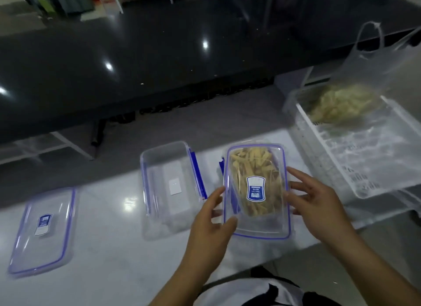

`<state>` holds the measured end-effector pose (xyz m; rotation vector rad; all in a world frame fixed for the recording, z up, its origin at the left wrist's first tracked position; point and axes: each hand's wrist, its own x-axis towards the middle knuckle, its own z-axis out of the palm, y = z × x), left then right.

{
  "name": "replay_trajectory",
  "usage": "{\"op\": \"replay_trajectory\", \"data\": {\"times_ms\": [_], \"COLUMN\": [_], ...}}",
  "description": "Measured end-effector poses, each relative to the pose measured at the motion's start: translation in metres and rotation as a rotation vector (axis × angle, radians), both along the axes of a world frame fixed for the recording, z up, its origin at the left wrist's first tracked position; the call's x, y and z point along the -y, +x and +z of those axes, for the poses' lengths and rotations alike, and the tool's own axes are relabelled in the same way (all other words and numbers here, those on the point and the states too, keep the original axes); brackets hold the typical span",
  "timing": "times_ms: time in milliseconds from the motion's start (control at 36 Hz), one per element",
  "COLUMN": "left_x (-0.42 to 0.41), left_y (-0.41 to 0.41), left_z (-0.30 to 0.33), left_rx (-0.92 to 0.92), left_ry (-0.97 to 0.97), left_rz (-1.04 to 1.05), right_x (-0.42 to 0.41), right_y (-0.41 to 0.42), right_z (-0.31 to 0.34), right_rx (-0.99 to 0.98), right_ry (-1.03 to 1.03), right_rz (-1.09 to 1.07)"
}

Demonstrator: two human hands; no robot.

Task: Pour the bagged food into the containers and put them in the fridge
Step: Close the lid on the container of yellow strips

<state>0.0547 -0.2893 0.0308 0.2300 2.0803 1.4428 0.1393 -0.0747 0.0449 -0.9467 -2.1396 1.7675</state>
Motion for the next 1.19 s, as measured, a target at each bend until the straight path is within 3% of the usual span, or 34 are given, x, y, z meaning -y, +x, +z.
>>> {"op": "replay_trajectory", "data": {"times_ms": [111,222,306,361,500,694,889,1056,1194], "left_x": [-0.025,-0.047,-0.060,-0.064,-0.062,-0.067,-0.058,-0.049,-0.043], "left_y": [0.009,0.010,0.010,0.014,0.012,-0.007,0.000,0.002,0.007], "left_z": [-0.005,-0.009,-0.014,-0.019,-0.024,-0.020,-0.025,-0.031,-0.040], "left_rx": [-0.010,-0.125,-0.125,-0.147,-0.128,0.174,0.330,0.366,0.367], "left_ry": [0.013,-0.052,-0.137,-0.164,-0.155,0.025,0.138,0.233,0.185], "left_rz": [0.050,0.084,0.078,0.078,0.160,0.363,0.302,0.183,0.182], "right_x": [-0.024,-0.035,-0.038,-0.033,-0.028,-0.027,0.006,0.008,0.016], "right_y": [-0.007,-0.028,-0.040,-0.041,-0.033,-0.051,-0.064,-0.053,-0.044], "right_z": [-0.010,-0.015,-0.028,-0.035,-0.040,-0.029,-0.047,-0.058,-0.059], "right_rx": [0.088,0.045,0.193,0.304,0.292,0.308,0.571,0.589,0.534], "right_ry": [0.216,0.486,0.619,0.624,0.592,0.657,0.838,0.880,0.929], "right_rz": [0.111,0.228,0.373,0.443,0.463,0.459,0.521,0.444,0.352]}}
